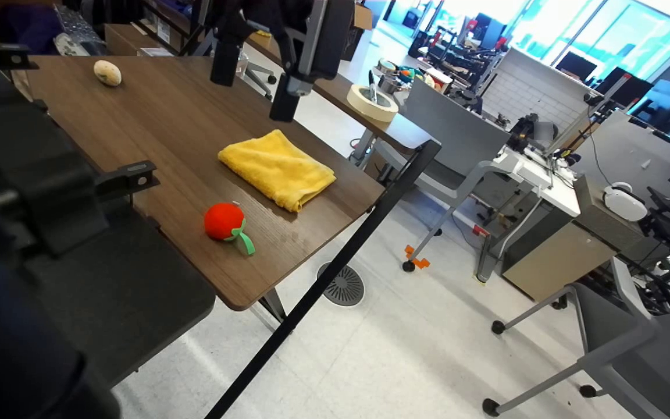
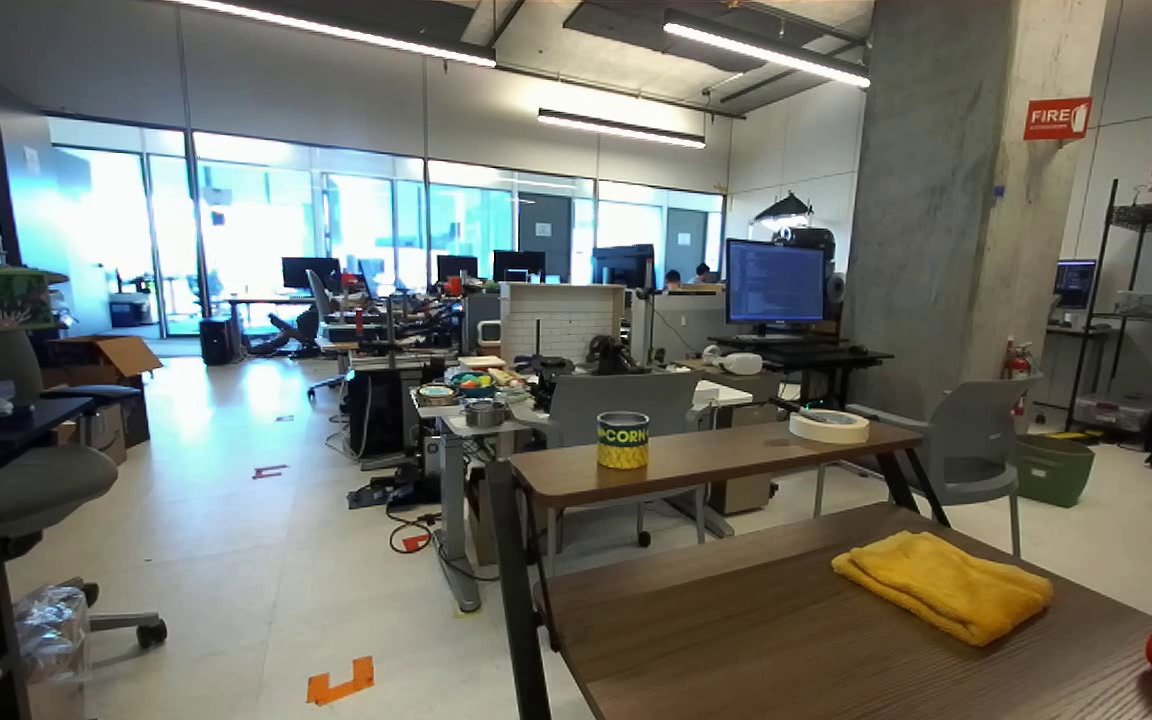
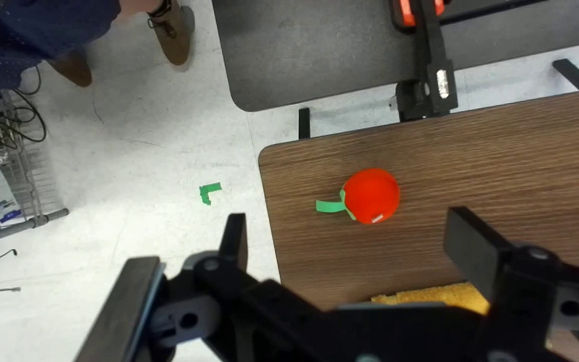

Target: Wipe the right side of the table with the towel, move the rose to the left then move the potato to the right and wipe the left side of the table

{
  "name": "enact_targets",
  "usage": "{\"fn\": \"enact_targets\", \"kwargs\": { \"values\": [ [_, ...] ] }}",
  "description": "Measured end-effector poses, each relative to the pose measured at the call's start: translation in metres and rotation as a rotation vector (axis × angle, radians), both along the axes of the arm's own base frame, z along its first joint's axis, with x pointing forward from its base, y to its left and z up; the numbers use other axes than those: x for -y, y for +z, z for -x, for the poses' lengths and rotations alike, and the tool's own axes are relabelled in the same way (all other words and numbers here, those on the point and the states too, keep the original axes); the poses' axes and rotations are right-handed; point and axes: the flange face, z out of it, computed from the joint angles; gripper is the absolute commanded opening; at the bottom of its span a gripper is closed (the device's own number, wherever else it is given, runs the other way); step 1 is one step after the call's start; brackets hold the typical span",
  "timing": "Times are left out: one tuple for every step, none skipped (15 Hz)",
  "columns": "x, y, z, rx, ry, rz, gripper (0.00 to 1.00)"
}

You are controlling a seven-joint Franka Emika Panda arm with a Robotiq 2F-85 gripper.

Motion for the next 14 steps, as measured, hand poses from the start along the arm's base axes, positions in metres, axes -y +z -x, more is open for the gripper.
{"fn": "enact_targets", "kwargs": {
  "values": [
    [0.0, 0.001, -0.001, 0.002, 0.0, 0.001, 1.0],
    [0.0, 0.001, -0.001, 0.002, 0.0, 0.001, 1.0],
    [0.0, 0.001, -0.002, 0.005, -0.004, -0.011, 1.0],
    [0.001, 0.002, -0.004, 0.013, -0.009, -0.043, 1.0],
    [0.002, 0.003, -0.011, 0.029, -0.013, -0.084, 1.0],
    [0.004, 0.005, -0.02, 0.045, -0.015, -0.119, 1.0],
    [0.005, 0.006, -0.032, 0.06, -0.018, -0.151, 1.0],
    [0.006, 0.005, -0.045, 0.069, -0.023, -0.178, 1.0],
    [0.006, 0.003, -0.058, 0.072, -0.028, -0.198, 1.0],
    [0.006, -0.001, -0.072, 0.067, -0.039, -0.214, 1.0],
    [0.005, -0.007, -0.085, 0.053, -0.049, -0.229, 1.0],
    [0.006, -0.015, -0.096, 0.03, -0.056, -0.242, 1.0],
    [0.006, -0.023, -0.106, 0.011, -0.059, -0.248, 1.0],
    [0.008, -0.03, -0.112, -0.001, -0.06, -0.249, 1.0]
  ]
}}
